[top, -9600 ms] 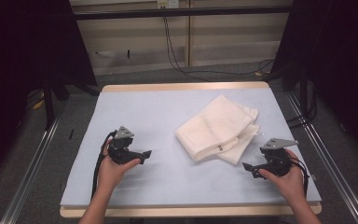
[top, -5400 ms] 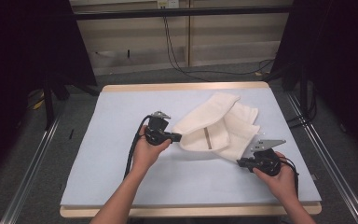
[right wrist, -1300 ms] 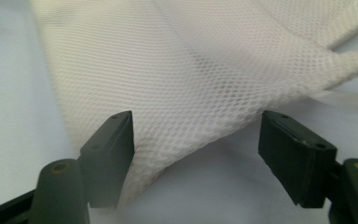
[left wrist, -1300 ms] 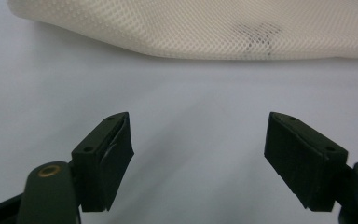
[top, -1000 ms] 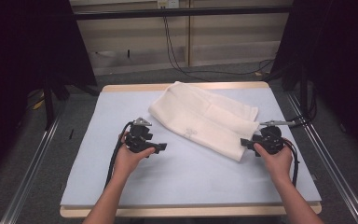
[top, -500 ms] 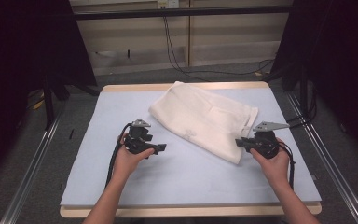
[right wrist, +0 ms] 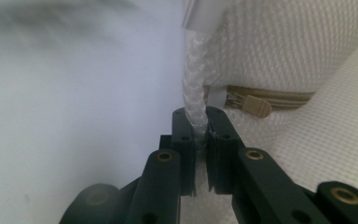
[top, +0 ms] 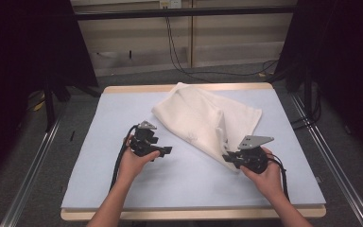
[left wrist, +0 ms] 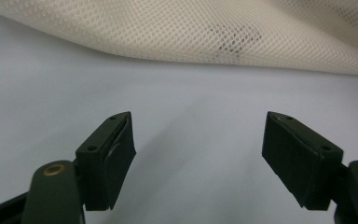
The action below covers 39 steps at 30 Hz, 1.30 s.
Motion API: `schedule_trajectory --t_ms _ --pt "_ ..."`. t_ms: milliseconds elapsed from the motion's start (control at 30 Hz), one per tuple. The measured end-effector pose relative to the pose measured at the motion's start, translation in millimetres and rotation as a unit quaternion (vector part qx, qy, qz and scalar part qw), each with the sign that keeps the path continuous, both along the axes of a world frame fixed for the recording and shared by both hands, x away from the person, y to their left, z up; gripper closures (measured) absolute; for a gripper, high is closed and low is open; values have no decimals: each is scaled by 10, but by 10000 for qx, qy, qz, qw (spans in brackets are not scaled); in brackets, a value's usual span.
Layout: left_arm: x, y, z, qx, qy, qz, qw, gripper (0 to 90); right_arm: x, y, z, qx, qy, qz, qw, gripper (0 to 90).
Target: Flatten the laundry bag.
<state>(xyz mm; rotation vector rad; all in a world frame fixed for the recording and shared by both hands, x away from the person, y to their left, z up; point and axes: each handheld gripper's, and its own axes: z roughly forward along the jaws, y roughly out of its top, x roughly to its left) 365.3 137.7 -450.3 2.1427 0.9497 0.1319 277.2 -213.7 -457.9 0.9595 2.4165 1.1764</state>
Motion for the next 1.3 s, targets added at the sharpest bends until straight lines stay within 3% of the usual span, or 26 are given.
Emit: schedule_trajectory --t_ms 33,267,333,633,1000,1100,1167,1300 --pt "7 16 9 81 -9 -82 9999 250 -6 27 -16 -30 9 83 10000 834" --pt "9 5 49 -92 -30 -30 9999 240 -84 146 -66 -232 81 444 9987 832" --pt "14 5 60 -58 -41 -72 9999 237 -104 163 -77 -281 73 503 9983 832" --pt "15 -61 163 -337 -96 -101 9993 225 -141 249 -138 -445 104 748 9962 828" --pt "75 -402 276 -393 -29 -418 9983 227 -152 368 -167 -681 122 925 9933 822" --pt "96 -457 262 -395 -11 -434 9983 240 -155 371 -167 -707 106 913 9933 822" --pt "138 -543 230 -283 30 -483 9984 253 -152 367 -170 -708 98 923 9932 818" --pt "175 -630 211 -313 82 -521 9981 283 -154 372 -178 -699 100 899 9934 818"
